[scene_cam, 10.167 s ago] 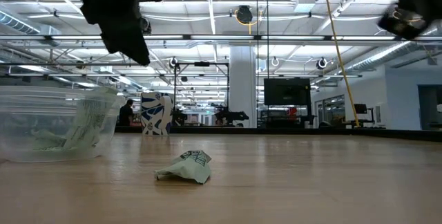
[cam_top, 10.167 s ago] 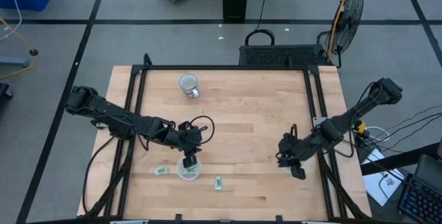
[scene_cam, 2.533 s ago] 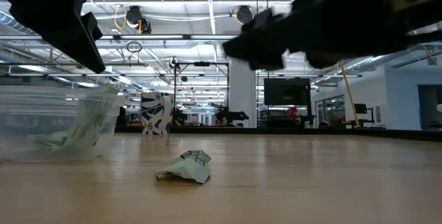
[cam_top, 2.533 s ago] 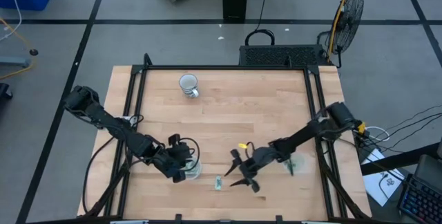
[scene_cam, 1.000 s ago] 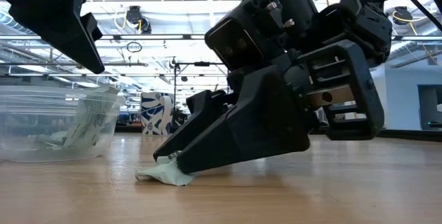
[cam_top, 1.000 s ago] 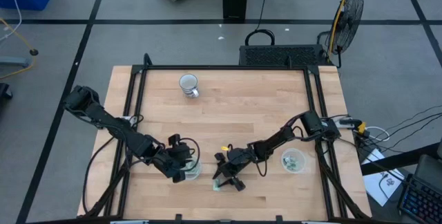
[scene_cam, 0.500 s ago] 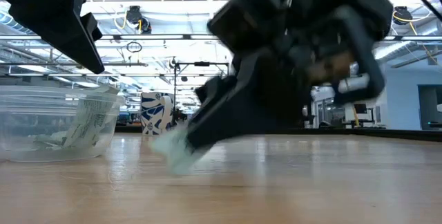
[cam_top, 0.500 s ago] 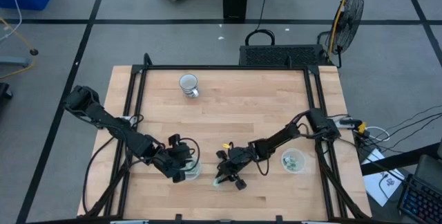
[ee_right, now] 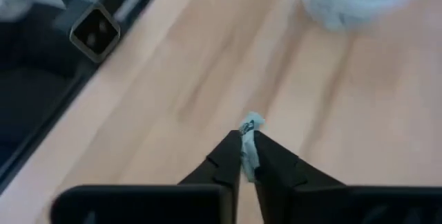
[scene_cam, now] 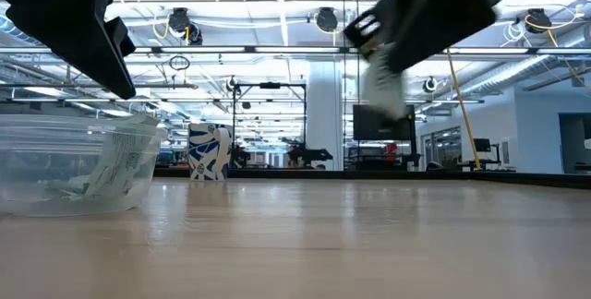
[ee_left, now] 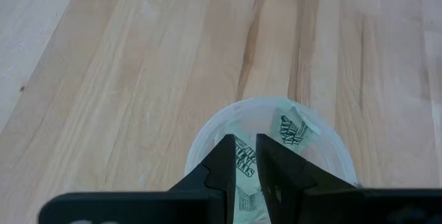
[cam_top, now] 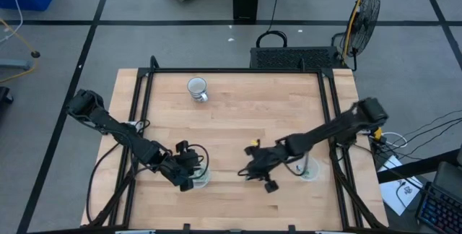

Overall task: Pick and place items into bin
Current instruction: Put the stevia packet into the right transparent bin

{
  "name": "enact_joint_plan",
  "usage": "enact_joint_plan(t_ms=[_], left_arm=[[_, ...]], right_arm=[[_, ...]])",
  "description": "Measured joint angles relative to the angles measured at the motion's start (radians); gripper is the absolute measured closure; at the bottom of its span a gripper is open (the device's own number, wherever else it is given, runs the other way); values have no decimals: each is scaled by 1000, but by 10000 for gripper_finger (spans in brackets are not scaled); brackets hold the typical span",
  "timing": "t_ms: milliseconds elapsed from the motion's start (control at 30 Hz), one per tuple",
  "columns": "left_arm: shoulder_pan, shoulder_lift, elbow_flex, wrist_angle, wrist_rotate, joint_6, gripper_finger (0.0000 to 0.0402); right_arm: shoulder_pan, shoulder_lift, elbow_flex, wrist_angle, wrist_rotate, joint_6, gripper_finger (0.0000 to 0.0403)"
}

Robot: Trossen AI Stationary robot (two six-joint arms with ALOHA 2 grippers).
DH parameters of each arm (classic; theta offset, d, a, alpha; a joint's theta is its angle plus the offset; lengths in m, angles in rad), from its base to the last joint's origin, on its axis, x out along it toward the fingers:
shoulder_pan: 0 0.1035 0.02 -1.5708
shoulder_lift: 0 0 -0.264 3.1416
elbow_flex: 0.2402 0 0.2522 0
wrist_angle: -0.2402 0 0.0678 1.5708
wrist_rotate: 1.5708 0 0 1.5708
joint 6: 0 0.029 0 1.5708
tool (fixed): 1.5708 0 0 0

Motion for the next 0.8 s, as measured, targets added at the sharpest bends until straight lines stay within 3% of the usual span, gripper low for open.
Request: enact_joint_plan(t_ms=[233, 533, 667, 800], left_arm=[[0, 0, 0, 0, 0, -10, 337], [0, 0, 0, 1, 0, -28, 337], [0, 0, 0, 1, 0, -45, 337], [0, 0, 0, 1, 0, -47, 337]], right_arm=[[95, -255, -7, -495, 75, 187, 399], [269, -465, -15, -942, 393, 707, 401], [289, -496, -89, -972, 367, 840, 402], [286, -504, -189, -971, 230, 935, 402]])
